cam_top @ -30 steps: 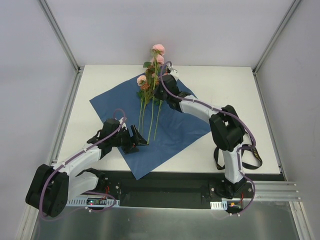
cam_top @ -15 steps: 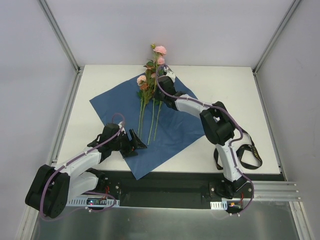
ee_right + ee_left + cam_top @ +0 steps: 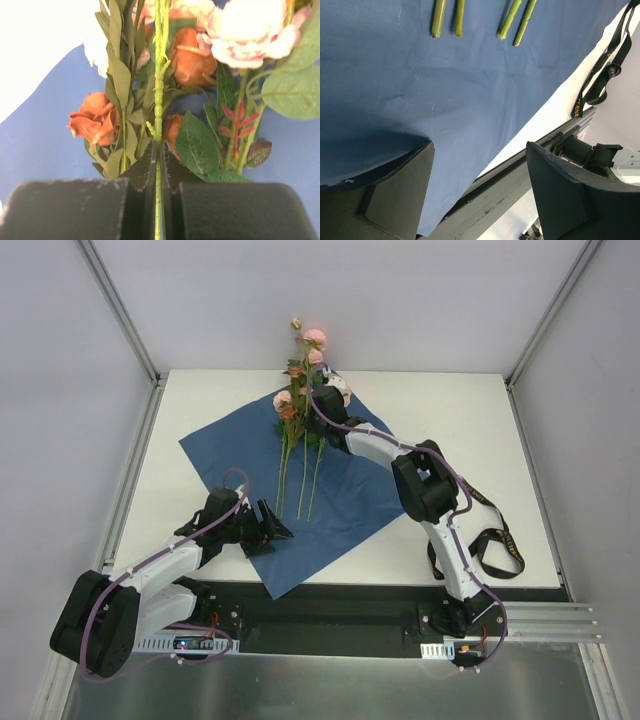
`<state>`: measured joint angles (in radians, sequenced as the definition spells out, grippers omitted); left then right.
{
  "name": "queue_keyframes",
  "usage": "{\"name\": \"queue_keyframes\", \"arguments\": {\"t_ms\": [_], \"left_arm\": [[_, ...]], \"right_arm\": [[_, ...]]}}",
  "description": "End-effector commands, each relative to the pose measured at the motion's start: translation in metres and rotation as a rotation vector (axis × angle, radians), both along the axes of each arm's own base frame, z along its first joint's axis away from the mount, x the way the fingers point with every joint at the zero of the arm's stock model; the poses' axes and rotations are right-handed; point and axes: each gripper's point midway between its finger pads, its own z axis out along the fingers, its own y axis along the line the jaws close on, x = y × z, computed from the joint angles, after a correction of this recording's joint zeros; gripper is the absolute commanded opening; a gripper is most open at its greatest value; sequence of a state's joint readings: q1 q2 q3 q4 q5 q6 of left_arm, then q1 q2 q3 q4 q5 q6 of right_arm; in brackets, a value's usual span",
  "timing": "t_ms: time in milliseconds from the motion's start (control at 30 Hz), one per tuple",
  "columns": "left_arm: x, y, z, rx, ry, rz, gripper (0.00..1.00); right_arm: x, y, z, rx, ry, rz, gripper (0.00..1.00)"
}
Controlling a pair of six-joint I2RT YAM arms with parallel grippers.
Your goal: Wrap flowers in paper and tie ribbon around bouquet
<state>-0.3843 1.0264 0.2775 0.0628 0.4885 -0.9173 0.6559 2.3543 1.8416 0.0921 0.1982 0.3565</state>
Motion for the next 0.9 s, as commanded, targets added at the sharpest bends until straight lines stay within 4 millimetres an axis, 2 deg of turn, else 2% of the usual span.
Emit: {"name": "queue_keyframes", "arguments": {"t_ms": [0, 167, 300, 367, 467, 533, 567, 600, 667, 700, 733, 767, 800, 833, 867], "left_arm": [[0.003, 0.001, 0.003, -0.007, -0.027, 0.013, 0.74], [0.006, -0.003, 0.013, -0.031, -0.054, -0.001, 0.73], [0.012, -0.007, 0.029, -0.051, -0.100, -0.018, 0.77], [0.013, -0.007, 0.034, -0.041, -0.113, -0.032, 0.79], [0.020, -0.011, 0.052, -0.037, -0.169, -0.081, 0.80], [0.020, -0.013, 0.062, -0.037, -0.175, -0.118, 0.80], [0.022, -0.013, 0.065, -0.038, -0.175, -0.124, 0.80], [0.024, -0.013, 0.074, -0.037, -0.187, -0.133, 0.80], [0.026, -0.013, 0.086, -0.060, -0.202, -0.139, 0.80], [0.031, -0.010, 0.094, -0.072, -0.218, -0.124, 0.80], [0.033, -0.007, 0.098, -0.078, -0.219, -0.112, 0.80], [0.032, -0.006, 0.107, -0.104, -0.229, -0.116, 0.80], [0.039, 0.001, 0.113, -0.115, -0.241, -0.085, 0.80], [0.039, 0.005, 0.117, -0.121, -0.237, -0.072, 0.80], [0.037, 0.008, 0.124, -0.142, -0.248, -0.073, 0.80]], "right_arm": [[0.022, 0.008, 0.031, 0.030, -0.078, 0.026, 0.00], [0.023, 0.006, 0.037, 0.032, -0.063, 0.019, 0.02], [0.023, 0.002, 0.044, 0.068, -0.047, -0.006, 0.15], [0.022, 0.001, 0.056, 0.078, -0.052, 0.002, 0.22], [0.016, -0.007, 0.076, 0.058, -0.050, 0.009, 0.31], [0.011, -0.013, 0.082, 0.023, -0.032, 0.045, 0.38], [0.008, -0.017, 0.097, 0.023, -0.046, 0.055, 0.41], [0.002, -0.024, 0.095, -0.031, -0.038, 0.084, 0.47], [-0.007, -0.037, 0.100, -0.091, -0.037, 0.125, 0.54], [-0.017, -0.046, 0.115, -0.123, -0.042, 0.152, 0.57], [-0.028, -0.056, 0.105, -0.207, -0.038, 0.219, 0.59], [-0.038, -0.062, 0.105, -0.240, -0.032, 0.251, 0.61], [-0.055, -0.072, 0.125, -0.279, -0.058, 0.305, 0.63], [-0.076, -0.069, 0.122, -0.335, -0.075, 0.449, 0.63], [-0.102, -0.077, 0.101, -0.383, -0.030, 0.516, 0.64]]}}
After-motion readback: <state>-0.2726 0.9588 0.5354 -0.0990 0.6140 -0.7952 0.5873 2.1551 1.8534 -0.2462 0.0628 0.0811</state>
